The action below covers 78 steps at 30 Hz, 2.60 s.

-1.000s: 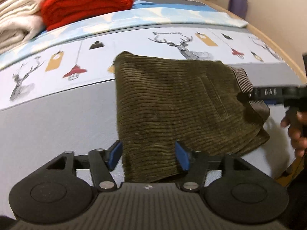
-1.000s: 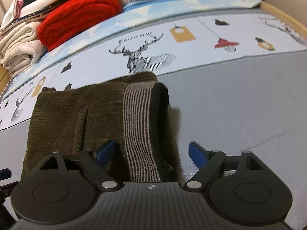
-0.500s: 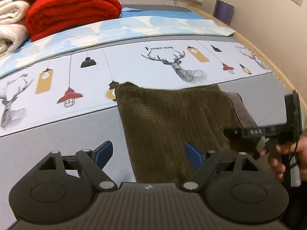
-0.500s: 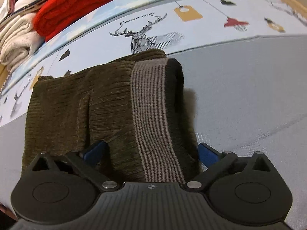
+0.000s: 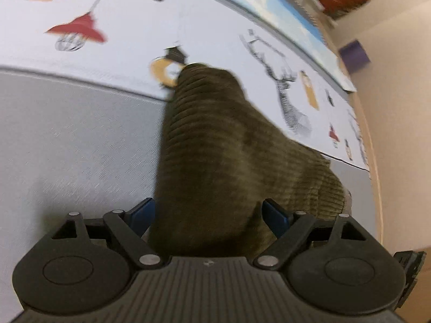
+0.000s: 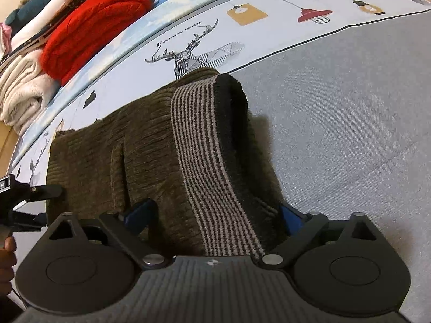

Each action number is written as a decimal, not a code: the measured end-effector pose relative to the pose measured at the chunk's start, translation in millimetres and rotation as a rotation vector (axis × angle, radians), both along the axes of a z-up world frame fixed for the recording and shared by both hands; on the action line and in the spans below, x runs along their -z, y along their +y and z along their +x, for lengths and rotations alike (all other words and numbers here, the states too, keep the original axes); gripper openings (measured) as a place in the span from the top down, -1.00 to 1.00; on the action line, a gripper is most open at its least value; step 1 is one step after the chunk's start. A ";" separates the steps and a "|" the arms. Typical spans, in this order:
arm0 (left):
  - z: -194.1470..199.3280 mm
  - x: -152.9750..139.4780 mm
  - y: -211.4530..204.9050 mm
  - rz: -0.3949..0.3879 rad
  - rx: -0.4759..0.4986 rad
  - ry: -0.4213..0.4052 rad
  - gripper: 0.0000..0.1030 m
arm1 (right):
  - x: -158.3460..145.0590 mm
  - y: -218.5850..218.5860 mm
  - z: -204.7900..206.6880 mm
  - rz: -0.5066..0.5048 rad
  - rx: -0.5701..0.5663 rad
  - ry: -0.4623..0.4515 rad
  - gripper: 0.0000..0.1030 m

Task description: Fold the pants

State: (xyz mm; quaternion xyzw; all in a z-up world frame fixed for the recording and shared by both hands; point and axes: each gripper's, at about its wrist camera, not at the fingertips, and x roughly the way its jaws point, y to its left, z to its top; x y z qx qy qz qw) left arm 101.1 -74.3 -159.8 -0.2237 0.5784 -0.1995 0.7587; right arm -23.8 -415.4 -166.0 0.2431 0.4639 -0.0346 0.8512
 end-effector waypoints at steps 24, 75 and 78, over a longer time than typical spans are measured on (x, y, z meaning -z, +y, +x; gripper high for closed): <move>39.2 -70.1 166.1 0.203 -0.222 -0.240 -0.14 | -34.7 176.3 103.8 -0.175 -0.214 -0.083 -0.30; -160.1 -84.7 25.8 0.533 -0.208 -0.425 -0.87 | -90.2 229.2 -40.7 -0.494 -0.360 -0.301 -0.96; -158.2 -83.3 26.9 0.533 -0.204 -0.421 -0.87 | -88.4 230.0 -37.9 -0.492 -0.358 -0.296 -0.96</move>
